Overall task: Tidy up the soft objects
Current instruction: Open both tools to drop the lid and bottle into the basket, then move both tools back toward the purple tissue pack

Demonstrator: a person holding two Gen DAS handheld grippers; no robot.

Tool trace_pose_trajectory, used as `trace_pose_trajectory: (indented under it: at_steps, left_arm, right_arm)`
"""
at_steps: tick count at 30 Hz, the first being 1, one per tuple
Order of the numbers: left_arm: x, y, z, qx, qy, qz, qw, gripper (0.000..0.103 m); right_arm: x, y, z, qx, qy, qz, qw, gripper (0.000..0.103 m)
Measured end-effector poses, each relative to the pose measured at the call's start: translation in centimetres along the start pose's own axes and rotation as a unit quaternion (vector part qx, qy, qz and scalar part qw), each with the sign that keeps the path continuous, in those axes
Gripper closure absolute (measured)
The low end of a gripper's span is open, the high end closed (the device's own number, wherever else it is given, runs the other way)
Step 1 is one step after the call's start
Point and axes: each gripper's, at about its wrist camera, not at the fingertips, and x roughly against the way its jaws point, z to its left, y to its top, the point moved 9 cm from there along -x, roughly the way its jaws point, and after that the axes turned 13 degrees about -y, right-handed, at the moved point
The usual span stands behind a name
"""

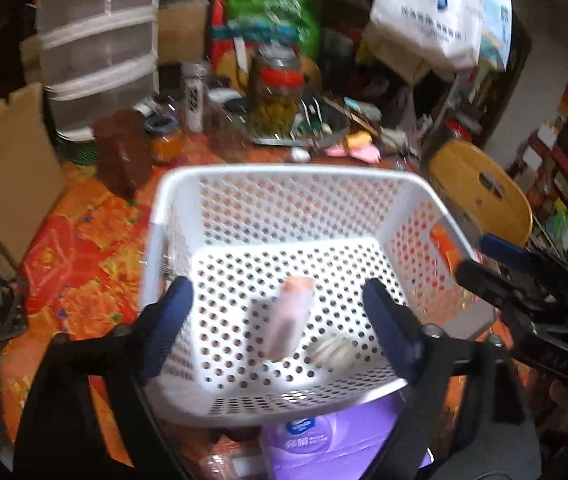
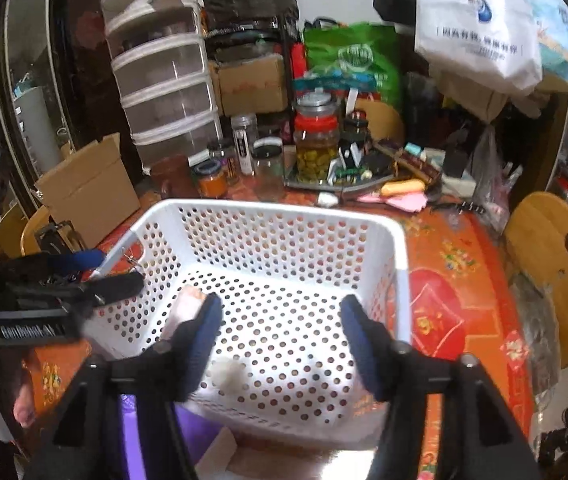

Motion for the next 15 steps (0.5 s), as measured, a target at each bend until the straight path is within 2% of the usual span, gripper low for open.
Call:
trace_pose_trajectory:
  at_steps: [4,8,11,15]
  left_arm:
    - [3.3,0.3,0.9,0.004,0.018,-0.043,0.9989,0.007]
    - [5.1,-0.9,0.7,0.001,0.014,-0.037,0.9992,0.005]
    - [6.4,-2.4,0.4,-0.018,0.031,-0.034,0.9988,0.004]
    - [8.8,-5.2,-0.4,-0.031,0.03,-0.043,0.9982,0.002]
  right_arm:
    - [2.1,-0.2,-0.5,-0.002,-0.01,-0.022,1.0,0.035]
    - [3.8,-1.3,-0.6,-0.007,-0.006,-0.026,1.0,0.035]
    - [5.8,-2.5,-0.5,-0.003,-0.011,-0.043,0.999,0.035]
    - [8.5,-4.9,-0.6,-0.015,0.012,-0.052,0.998,0.034]
